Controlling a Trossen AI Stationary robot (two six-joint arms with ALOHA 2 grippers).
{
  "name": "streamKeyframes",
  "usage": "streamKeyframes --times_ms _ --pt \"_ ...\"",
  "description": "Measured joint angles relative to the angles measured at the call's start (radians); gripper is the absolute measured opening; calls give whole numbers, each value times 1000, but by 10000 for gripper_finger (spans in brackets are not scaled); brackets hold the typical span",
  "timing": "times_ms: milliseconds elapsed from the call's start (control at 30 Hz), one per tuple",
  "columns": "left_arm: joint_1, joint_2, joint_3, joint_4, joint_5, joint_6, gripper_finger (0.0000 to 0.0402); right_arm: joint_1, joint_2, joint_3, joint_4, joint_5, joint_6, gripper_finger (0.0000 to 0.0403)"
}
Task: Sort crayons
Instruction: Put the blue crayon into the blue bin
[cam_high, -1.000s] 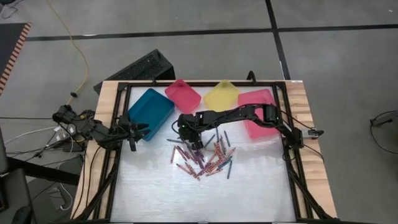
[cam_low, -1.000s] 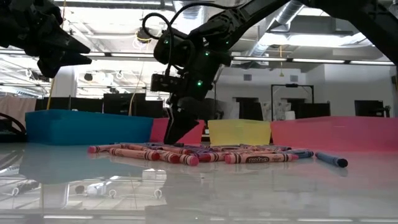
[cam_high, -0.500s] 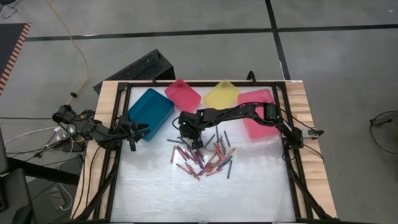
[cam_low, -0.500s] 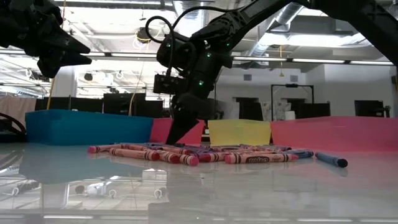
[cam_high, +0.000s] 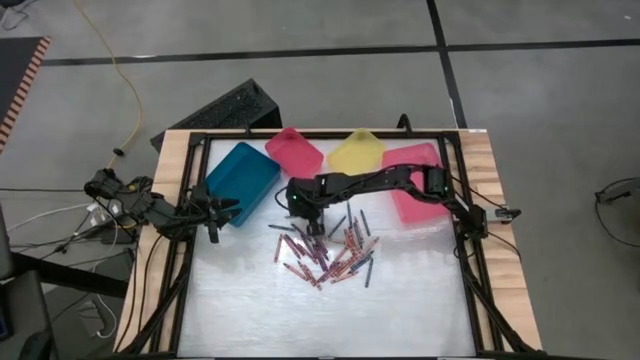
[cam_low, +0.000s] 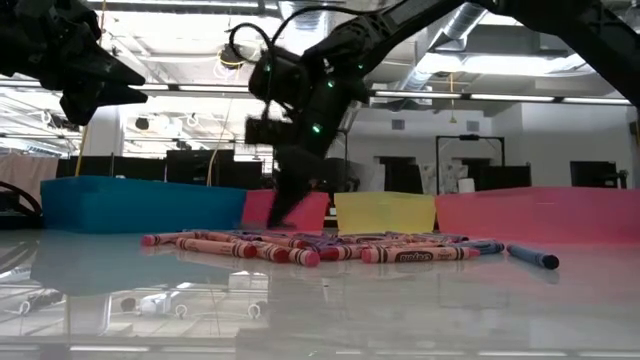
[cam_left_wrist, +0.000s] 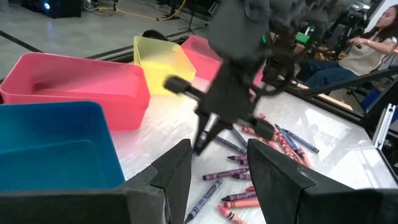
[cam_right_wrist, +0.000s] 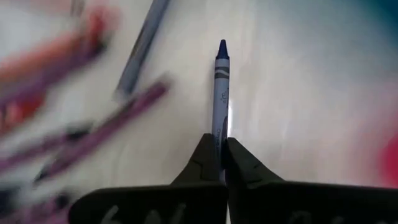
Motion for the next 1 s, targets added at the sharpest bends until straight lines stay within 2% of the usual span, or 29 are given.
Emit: streamKeyframes --times_ms 100,300,667,1000 --pt "0 0 0 5 0 0 145 -1 -3 53 30 11 6 3" --pt "0 0 0 14 0 0 145 3 -4 153 53 122 1 3" --pt "0 0 0 13 25 8 145 -37 58 160 518 171 49 3" --pt "0 0 0 14 45 33 145 -90 69 161 687 150 101 3"
